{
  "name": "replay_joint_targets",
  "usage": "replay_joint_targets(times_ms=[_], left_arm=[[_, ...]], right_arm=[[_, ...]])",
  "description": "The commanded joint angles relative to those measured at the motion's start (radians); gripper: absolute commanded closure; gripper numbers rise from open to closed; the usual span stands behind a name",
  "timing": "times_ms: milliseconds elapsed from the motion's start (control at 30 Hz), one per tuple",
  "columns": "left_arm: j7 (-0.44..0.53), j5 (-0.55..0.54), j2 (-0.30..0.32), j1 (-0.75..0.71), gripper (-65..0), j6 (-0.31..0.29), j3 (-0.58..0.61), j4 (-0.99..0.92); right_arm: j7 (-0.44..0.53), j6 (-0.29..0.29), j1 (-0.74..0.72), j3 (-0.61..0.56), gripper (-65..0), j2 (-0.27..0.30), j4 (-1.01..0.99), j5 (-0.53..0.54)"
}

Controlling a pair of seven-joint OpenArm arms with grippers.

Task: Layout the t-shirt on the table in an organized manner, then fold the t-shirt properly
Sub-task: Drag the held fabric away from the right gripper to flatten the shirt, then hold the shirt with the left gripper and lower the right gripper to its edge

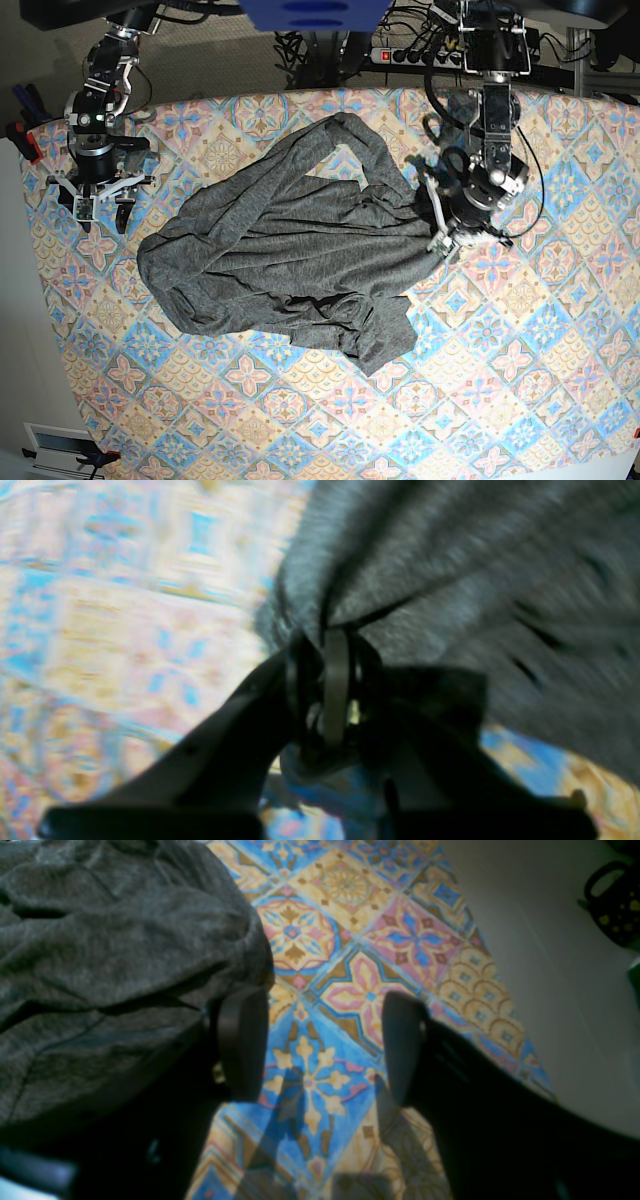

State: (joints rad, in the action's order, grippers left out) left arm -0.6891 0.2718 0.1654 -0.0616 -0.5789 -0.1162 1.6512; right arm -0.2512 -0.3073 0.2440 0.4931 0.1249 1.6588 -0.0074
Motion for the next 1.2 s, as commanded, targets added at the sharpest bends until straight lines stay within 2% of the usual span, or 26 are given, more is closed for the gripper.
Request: replay_joint_targets(times_ms=[0,167,433,567,800,1000,1167], left_arm=[[0.016,-0.007,0.006,0.016,-3.9,0.007,-0.001,0.017],[0.016,-0.007,0.0,-0.013,-6.0,0.007,0.011,0.019],[0.016,-0.007,0.004,-0.033,-24.9,0.007,0.029,0.02],[0.016,-0.007,0.004,-0.033,-30.5,0.007,0.031,0.022],[0.022,-0.018,0.003,-0.057,-31.5,0.007,0.029,0.14],[0.108,-0.018,-0.017,-0.086,-31.5,0.007,0.033,0.248],[0.125,-0.015,-0.033,-0.103,-31.5,0.007,0.037,0.267]], right_arm=[[0.028,0.004,-0.007,0.005,-35.0,0.014,0.017,0.01],[0.028,0.004,-0.007,0.005,-35.0,0.014,0.019,0.01],[0.028,0.004,-0.007,0.005,-35.0,0.014,0.025,0.01],[0.028,0.004,-0.007,0.005,-35.0,0.014,0.025,0.01],[0.028,0.004,-0.007,0.005,-34.9,0.014,0.025,0.01],[0.023,0.004,-0.007,-0.001,-34.9,0.014,0.025,0.008],[0.022,0.003,-0.047,-0.004,-34.9,0.02,-0.001,0.008]])
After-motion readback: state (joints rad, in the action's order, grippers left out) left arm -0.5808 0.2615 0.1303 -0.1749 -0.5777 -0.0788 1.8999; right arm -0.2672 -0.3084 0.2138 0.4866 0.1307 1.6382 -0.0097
